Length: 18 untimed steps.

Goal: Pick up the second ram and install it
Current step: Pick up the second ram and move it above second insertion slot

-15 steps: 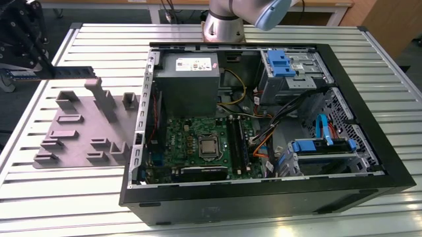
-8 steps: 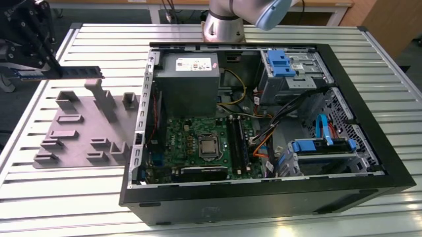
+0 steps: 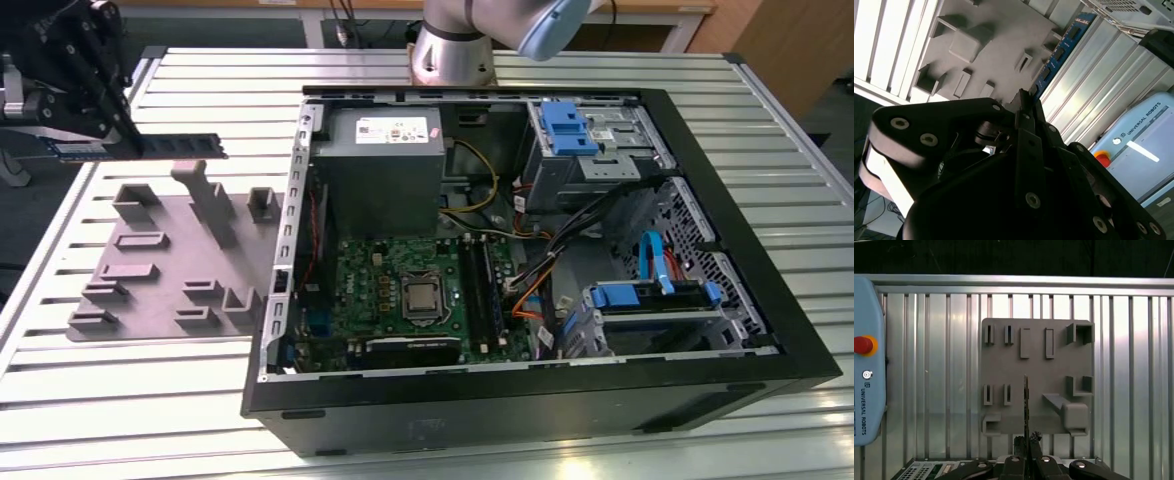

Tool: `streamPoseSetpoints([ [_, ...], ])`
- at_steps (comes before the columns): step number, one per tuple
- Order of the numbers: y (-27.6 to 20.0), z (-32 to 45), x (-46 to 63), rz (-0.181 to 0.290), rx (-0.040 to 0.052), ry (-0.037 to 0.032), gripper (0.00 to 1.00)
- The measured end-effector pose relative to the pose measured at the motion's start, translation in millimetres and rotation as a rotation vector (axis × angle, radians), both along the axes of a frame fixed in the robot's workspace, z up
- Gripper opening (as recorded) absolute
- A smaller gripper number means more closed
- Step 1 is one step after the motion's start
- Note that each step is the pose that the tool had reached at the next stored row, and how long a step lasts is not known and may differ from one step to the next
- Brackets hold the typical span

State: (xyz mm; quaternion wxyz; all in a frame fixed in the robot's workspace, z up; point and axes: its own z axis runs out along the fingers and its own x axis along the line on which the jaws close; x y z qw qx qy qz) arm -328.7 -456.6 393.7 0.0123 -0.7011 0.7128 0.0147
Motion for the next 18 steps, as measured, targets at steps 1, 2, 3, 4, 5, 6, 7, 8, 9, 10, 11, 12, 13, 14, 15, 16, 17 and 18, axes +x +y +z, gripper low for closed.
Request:
streamPoseSetpoints([
  [1, 0.0, 0.0, 1.7, 0.0, 0.0, 0.0, 0.14],
  [2, 0.0, 0.0, 3.4, 0.0, 0.0, 0.0, 0.14],
  [3, 0.0, 0.0, 5.2, 0.0, 0.0, 0.0, 0.14],
  [4, 0.0, 0.0, 6.8, 0.0, 0.0, 0.0, 0.14],
  [5, 0.0, 0.0, 8.5, 0.0, 0.0, 0.0, 0.14],
  [6, 0.0, 0.0, 10.1, 0.0, 0.0, 0.0, 0.14],
  [7, 0.0, 0.0, 11.7, 0.0, 0.0, 0.0, 0.14],
  [8, 0.0, 0.0, 13.4, 0.0, 0.0001, -0.0001, 0.14],
  [9, 0.0, 0.0, 15.1, 0.0, 0.0, 0.0, 0.14],
  [10, 0.0, 0.0, 16.8, 0.0, 0.0, 0.0, 0.14],
  [11, 0.0, 0.0, 18.4, 0.0, 0.0, 0.0, 0.14],
  [12, 0.0, 0.0, 20.1, 0.0, 0.0001, 0.0, 0.14],
  [13, 0.0, 0.0, 21.7, 0.0, 0.0, 0.0, 0.14],
  [14, 0.0, 0.0, 23.4, 0.0, 0.0, 0.0, 0.14],
  [15, 0.0, 0.0, 25.1, 0.0, 0.0, 0.0, 0.14],
  [16, 0.0, 0.0, 26.9, 0.0, 0.0, 0.0, 0.14],
  [17, 0.0, 0.0, 28.4, 0.0, 0.0, 0.0001, 0.14],
  [18, 0.0, 0.0, 29.9, 0.0, 0.0, 0.0, 0.14],
])
